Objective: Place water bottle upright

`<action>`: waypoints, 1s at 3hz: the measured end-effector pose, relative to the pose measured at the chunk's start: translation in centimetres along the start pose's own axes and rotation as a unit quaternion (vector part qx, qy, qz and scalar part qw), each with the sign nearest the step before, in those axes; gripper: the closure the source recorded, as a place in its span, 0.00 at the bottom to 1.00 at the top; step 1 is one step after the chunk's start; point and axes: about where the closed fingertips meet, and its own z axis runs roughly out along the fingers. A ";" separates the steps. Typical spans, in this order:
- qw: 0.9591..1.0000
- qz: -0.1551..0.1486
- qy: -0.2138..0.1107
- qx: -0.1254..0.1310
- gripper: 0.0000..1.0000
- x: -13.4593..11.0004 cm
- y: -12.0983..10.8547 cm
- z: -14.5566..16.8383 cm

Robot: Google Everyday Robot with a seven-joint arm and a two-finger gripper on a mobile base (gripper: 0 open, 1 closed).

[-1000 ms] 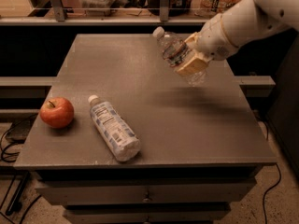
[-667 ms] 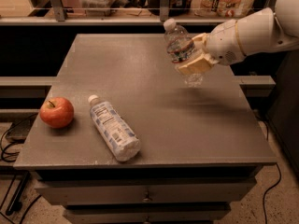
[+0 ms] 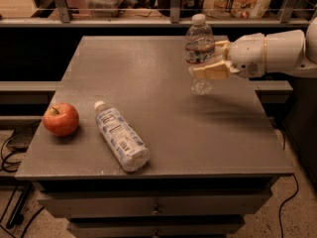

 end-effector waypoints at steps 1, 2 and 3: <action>0.999 0.016 -0.034 0.001 1.00 0.3 0.2 0.1; 0.999 0.020 -0.046 0.002 1.00 0.7 0.5 0.7; 0.999 0.028 -0.044 0.003 0.85 1.5 1.0 1.4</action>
Offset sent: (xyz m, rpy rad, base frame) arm -0.0029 0.0026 -0.0179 0.1319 0.0048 -0.0089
